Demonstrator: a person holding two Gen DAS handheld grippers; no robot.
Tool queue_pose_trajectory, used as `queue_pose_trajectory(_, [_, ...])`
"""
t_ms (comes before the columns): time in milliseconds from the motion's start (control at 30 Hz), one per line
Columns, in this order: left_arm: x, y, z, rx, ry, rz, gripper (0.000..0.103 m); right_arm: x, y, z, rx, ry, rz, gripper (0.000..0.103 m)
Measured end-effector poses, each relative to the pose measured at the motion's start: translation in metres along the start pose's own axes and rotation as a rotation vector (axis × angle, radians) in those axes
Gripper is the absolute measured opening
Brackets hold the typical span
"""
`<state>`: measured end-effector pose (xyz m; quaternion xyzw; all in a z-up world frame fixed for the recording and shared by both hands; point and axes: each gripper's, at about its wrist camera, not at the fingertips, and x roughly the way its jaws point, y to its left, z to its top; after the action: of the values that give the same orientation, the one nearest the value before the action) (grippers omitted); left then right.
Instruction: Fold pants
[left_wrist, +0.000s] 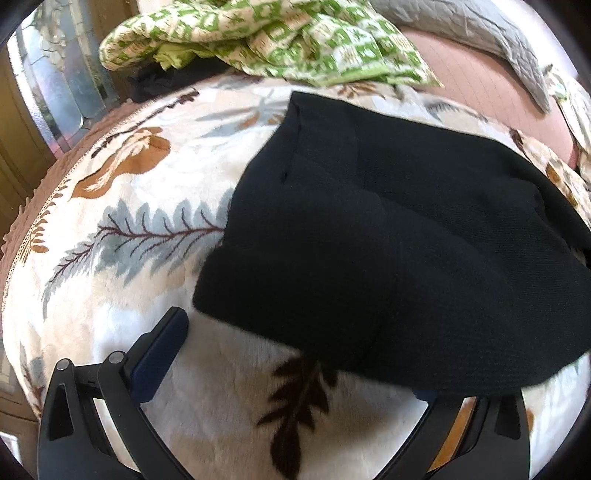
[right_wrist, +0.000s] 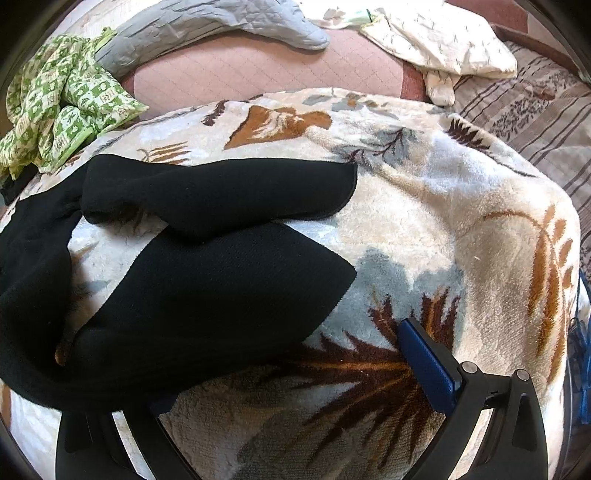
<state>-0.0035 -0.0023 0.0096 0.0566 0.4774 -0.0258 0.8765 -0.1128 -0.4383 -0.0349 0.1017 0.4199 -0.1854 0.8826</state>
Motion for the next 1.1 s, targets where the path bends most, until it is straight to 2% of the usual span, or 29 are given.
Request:
queue_pose_trajectory(100, [-0.019, 0.003, -0.002, -0.016, -0.031, -0.043, 0.103, -0.017, 0.003, -0.005, -0.019, -0.032, -0.013, 0.103])
queue_pose_trajectory(167, [-0.034, 0.002, -0.003, -0.012, -0.080, -0.039, 0.103, -0.030, 0.008, -0.005, -0.028, -0.061, -0.014, 0.103])
queue_pose_trajectory(233, [-0.050, 0.001, -0.004, -0.004, -0.137, -0.028, 0.103, -0.043, 0.013, -0.003, -0.030, -0.093, 0.026, 0.103])
queue_pose_trajectory(367, [-0.066, -0.005, -0.007, 0.007, -0.179, -0.051, 0.103, -0.061, 0.021, -0.001, -0.029, -0.143, 0.085, 0.103])
queue_pose_trajectory(467, [-0.076, -0.011, -0.006, 0.011, -0.198, -0.028, 0.103, -0.070, 0.028, 0.000, -0.037, -0.165, 0.104, 0.103])
queue_pose_trajectory(667, [-0.095, -0.015, -0.002, -0.005, -0.272, -0.096, 0.103, -0.085, 0.026, 0.000, -0.042, -0.190, 0.118, 0.103])
queue_pose_trajectory(867, [-0.088, -0.023, 0.001, 0.021, -0.251, -0.098, 0.103, -0.094, 0.003, -0.004, -0.030, -0.197, 0.059, 0.103])
queue_pose_trajectory(1100, [-0.086, -0.022, 0.001, 0.003, -0.250, -0.113, 0.103, -0.093, -0.020, -0.008, 0.054, -0.177, 0.114, 0.103])
